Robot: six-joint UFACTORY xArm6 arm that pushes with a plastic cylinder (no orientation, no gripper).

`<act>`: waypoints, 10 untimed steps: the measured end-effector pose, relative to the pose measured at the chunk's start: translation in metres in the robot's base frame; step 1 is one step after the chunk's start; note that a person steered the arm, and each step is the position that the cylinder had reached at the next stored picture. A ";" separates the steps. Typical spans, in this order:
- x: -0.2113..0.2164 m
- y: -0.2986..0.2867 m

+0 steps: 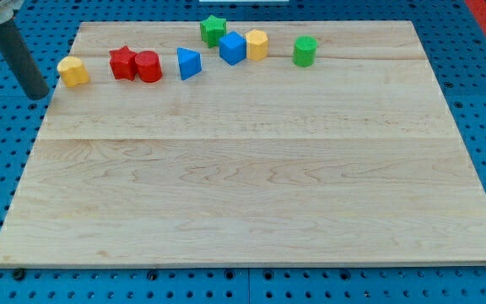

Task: Push the yellow heart to the left top corner

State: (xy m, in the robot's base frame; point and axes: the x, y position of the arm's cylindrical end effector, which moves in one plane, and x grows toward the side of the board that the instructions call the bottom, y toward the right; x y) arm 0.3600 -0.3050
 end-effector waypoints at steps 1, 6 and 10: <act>-0.020 0.001; -0.065 0.115; -0.155 0.168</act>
State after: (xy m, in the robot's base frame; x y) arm 0.2048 -0.1373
